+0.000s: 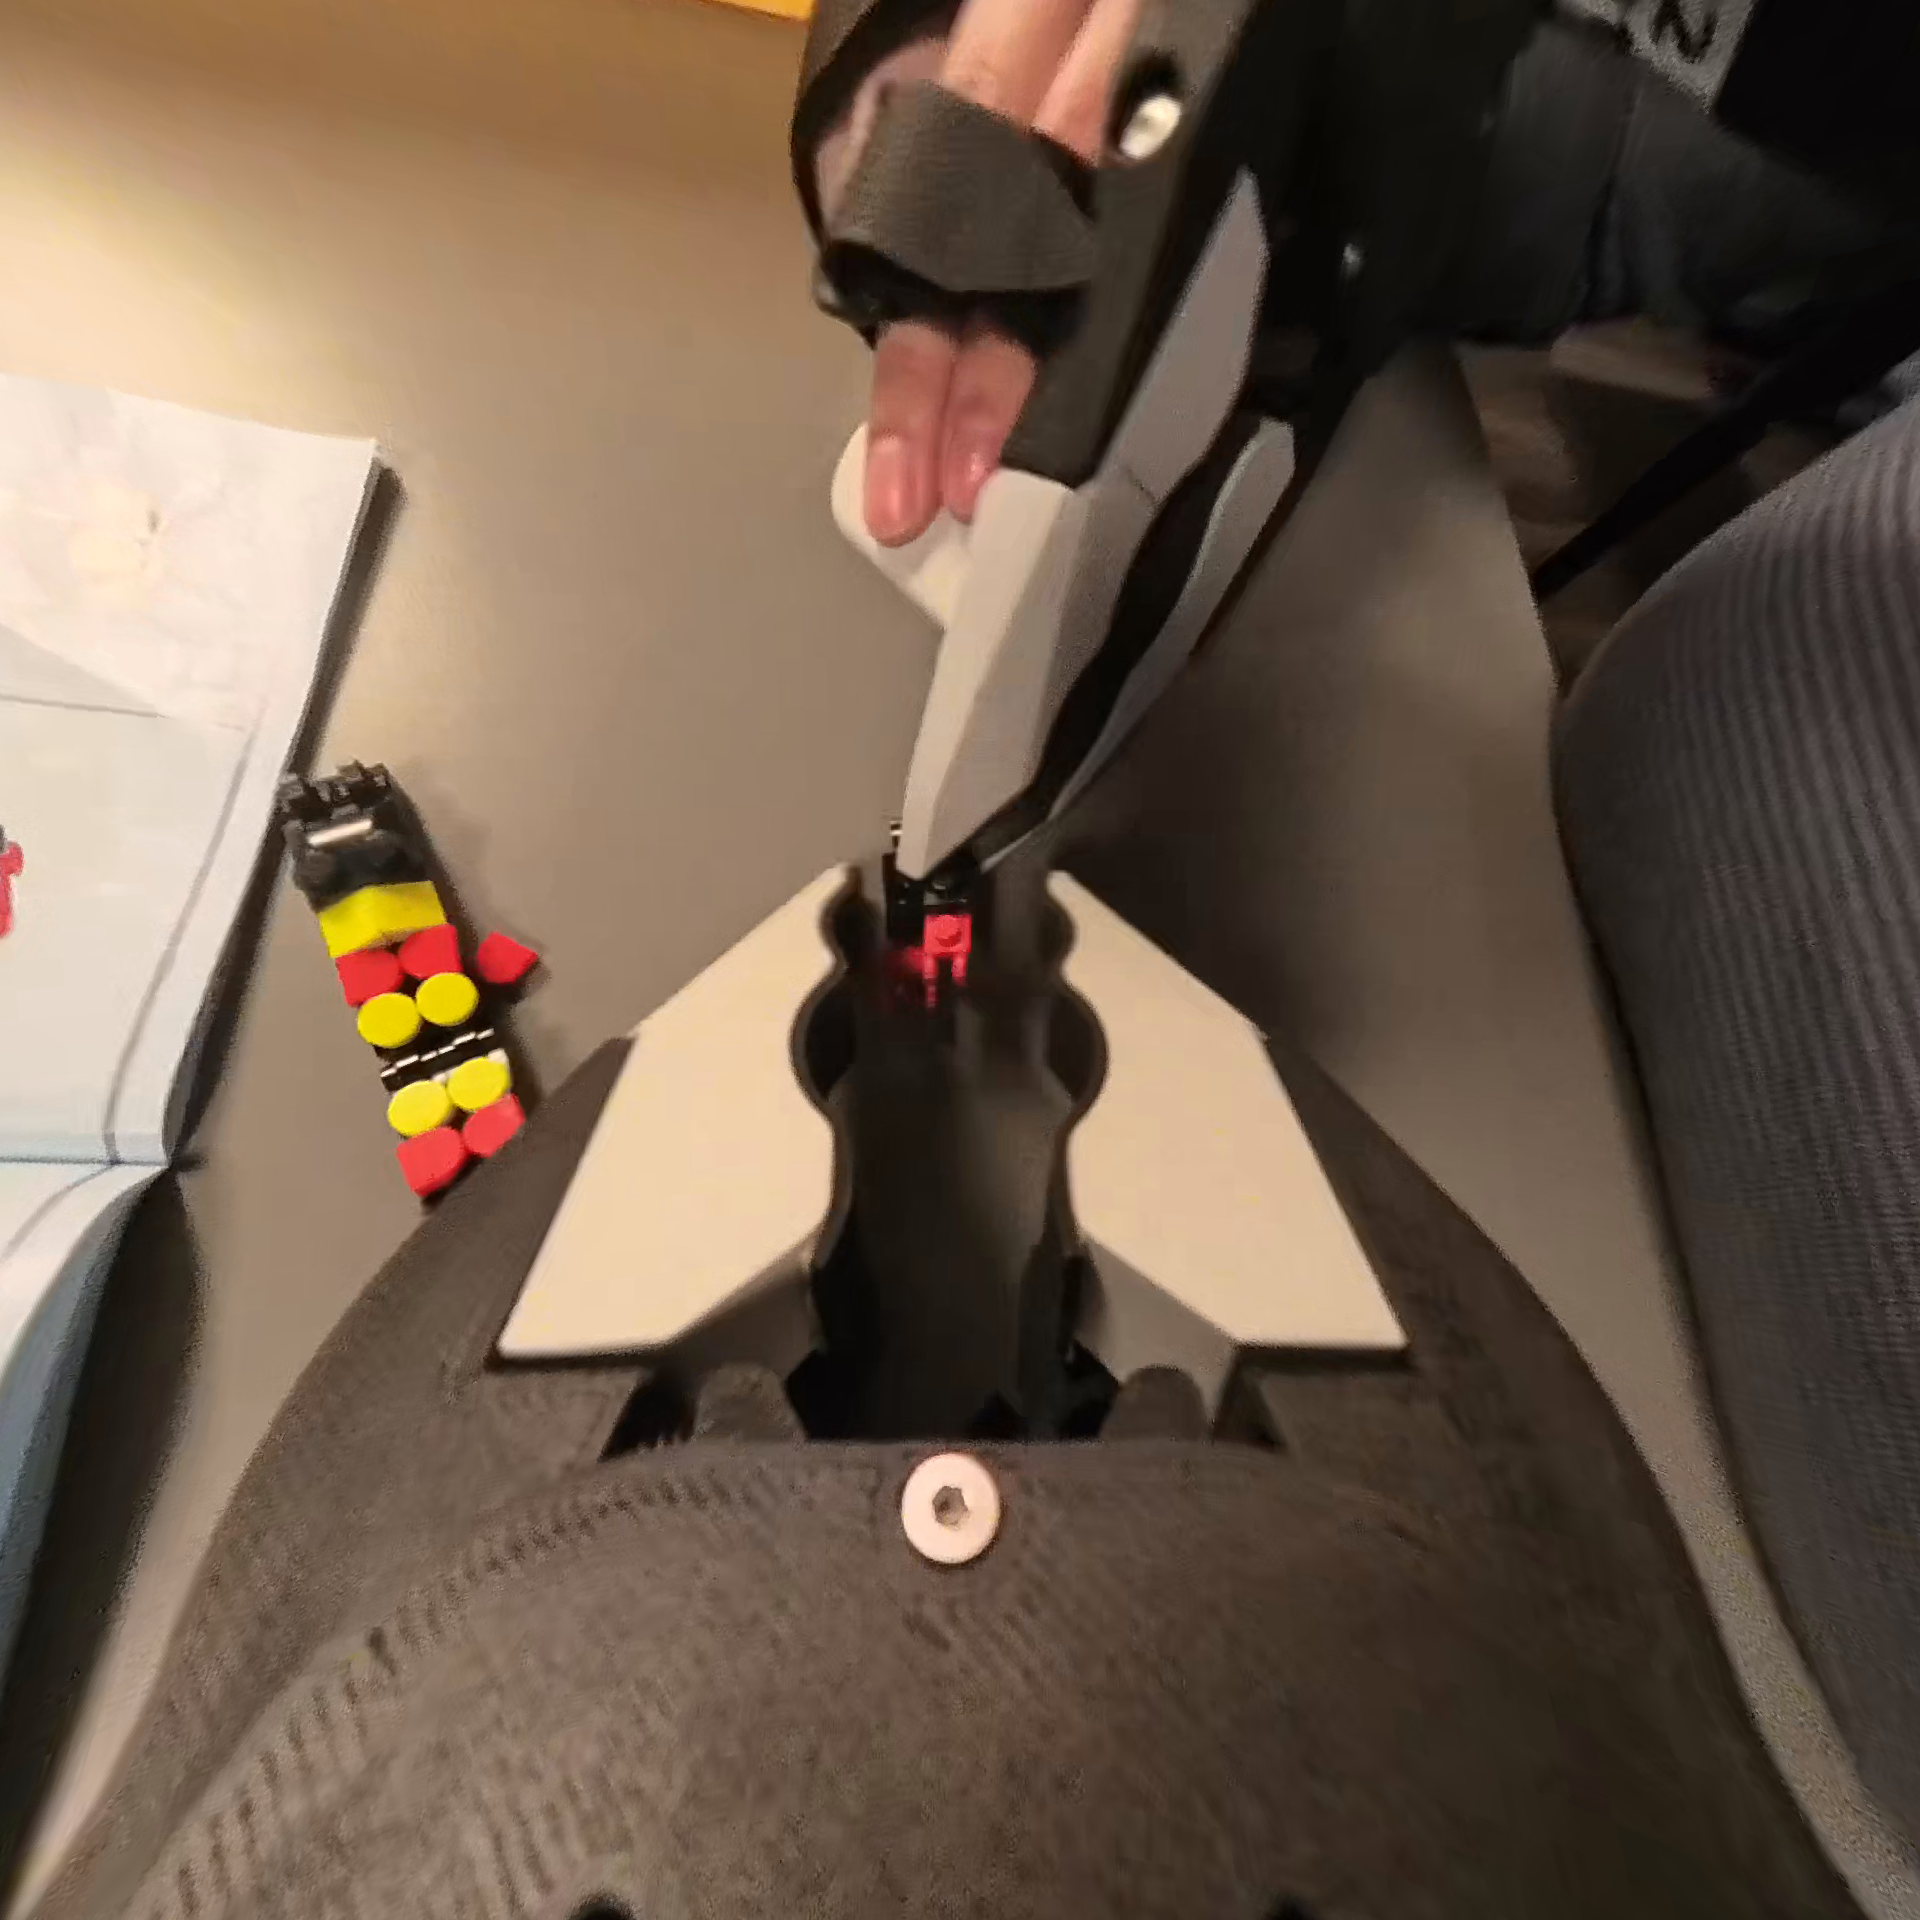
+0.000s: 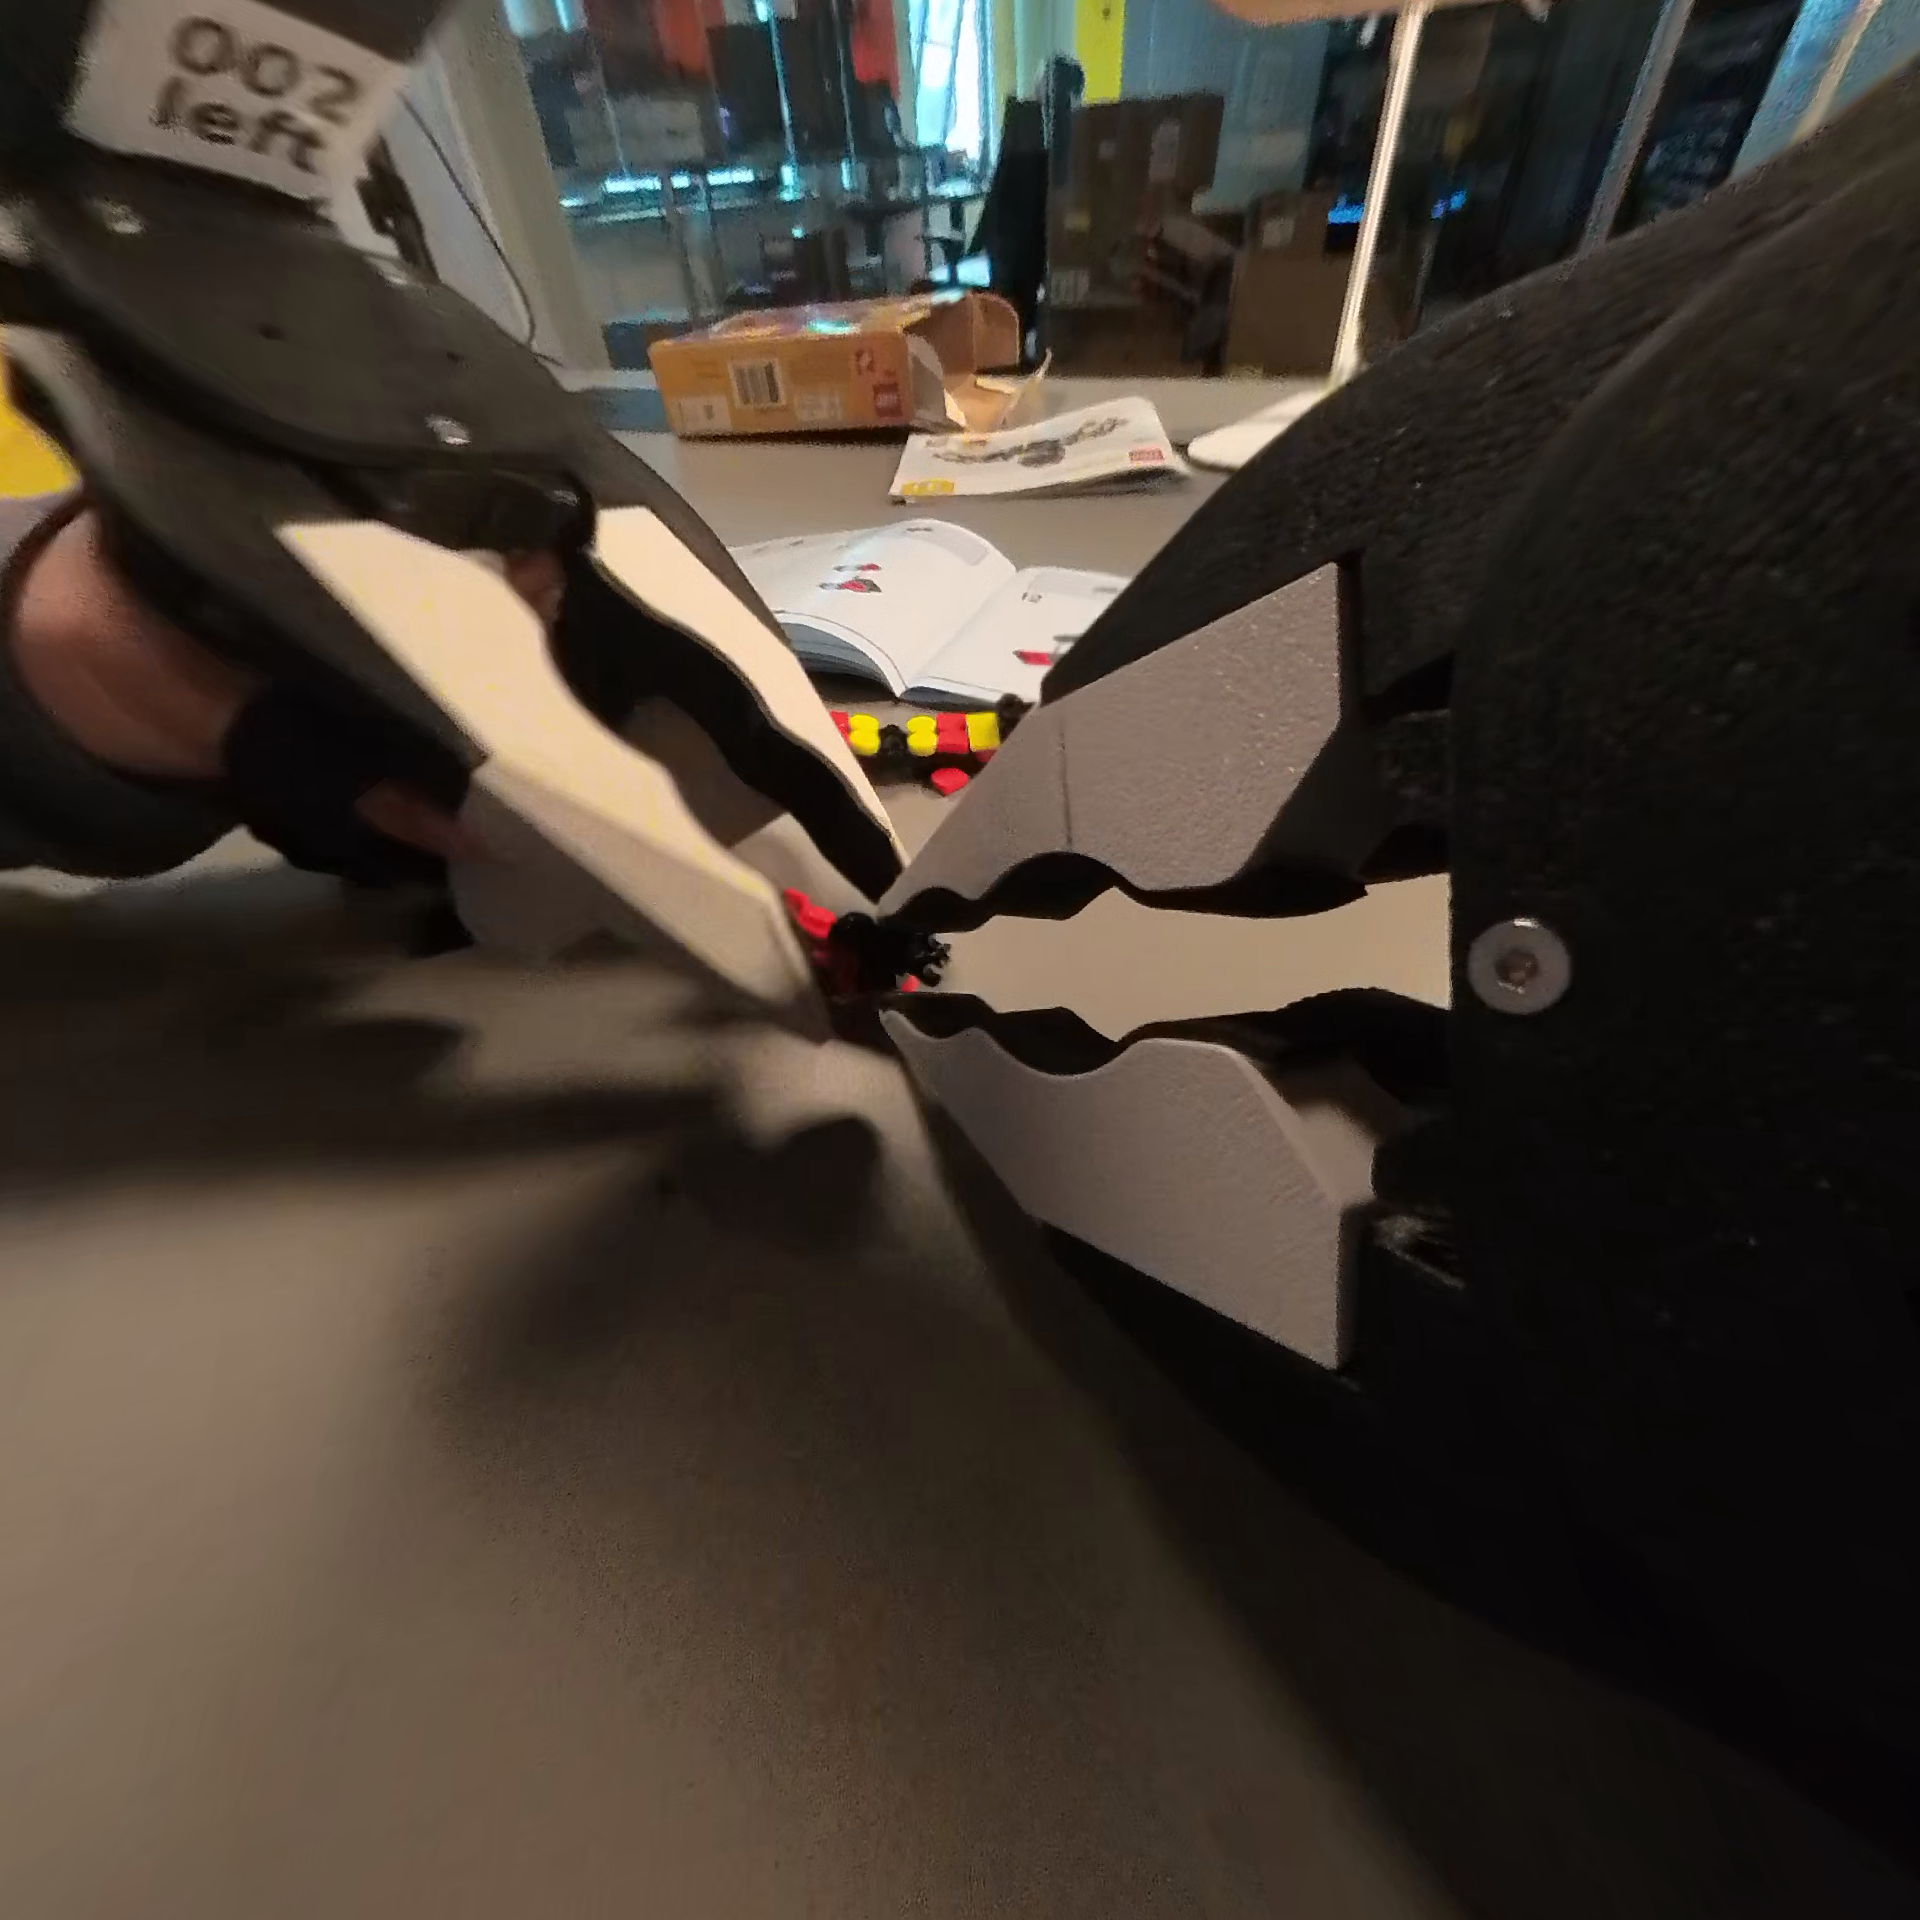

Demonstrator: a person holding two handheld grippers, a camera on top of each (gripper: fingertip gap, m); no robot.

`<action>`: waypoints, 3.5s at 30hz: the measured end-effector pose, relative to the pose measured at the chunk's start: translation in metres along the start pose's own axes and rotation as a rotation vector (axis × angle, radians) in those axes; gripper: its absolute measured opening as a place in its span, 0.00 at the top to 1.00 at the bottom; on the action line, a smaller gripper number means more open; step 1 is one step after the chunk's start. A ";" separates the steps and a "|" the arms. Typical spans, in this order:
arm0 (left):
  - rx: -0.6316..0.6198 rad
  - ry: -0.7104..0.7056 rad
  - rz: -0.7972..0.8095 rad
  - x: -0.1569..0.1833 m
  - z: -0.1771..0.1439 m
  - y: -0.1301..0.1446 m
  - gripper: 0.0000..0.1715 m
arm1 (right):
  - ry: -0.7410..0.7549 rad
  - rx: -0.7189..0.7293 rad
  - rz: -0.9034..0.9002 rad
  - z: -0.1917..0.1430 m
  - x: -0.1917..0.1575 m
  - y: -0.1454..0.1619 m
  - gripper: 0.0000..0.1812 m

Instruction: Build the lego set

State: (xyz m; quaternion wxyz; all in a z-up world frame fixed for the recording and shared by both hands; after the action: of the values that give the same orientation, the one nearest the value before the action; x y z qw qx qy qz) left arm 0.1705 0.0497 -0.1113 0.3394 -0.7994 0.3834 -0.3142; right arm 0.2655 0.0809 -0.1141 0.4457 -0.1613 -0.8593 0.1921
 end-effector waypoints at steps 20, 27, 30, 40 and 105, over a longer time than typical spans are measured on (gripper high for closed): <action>0.014 -0.349 0.730 0.016 -0.005 0.010 0.92 | -0.127 0.117 0.464 0.000 0.011 0.011 0.95; 0.008 -0.370 0.744 0.016 -0.005 0.011 0.89 | -0.117 0.124 0.496 -0.001 0.013 0.012 0.95; 0.030 -0.403 0.722 0.016 -0.003 0.008 0.87 | -0.114 0.140 0.542 -0.002 0.017 0.013 0.95; 0.026 -0.461 0.675 0.012 0.000 0.006 0.91 | -0.128 0.137 0.593 -0.002 0.018 0.014 0.94; -0.072 -0.473 0.627 -0.001 -0.002 0.005 0.93 | 0.094 -0.060 0.094 0.000 0.009 0.007 1.00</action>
State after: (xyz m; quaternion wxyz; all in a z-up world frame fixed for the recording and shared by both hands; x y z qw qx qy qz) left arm 0.1664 0.0475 -0.1147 0.4697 -0.7052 0.5310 0.0112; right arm 0.2610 0.0907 -0.1110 0.4709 -0.2238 -0.8343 0.1792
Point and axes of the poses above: each gripper's, where its closed fingertips meet, z out along the fingers, y out of its underside, x = y × z across the jaws, the point moved 7 cm from there along -z, back along the fingers, and after that the axes turned 3 degrees about x, right-handed, at the moved point
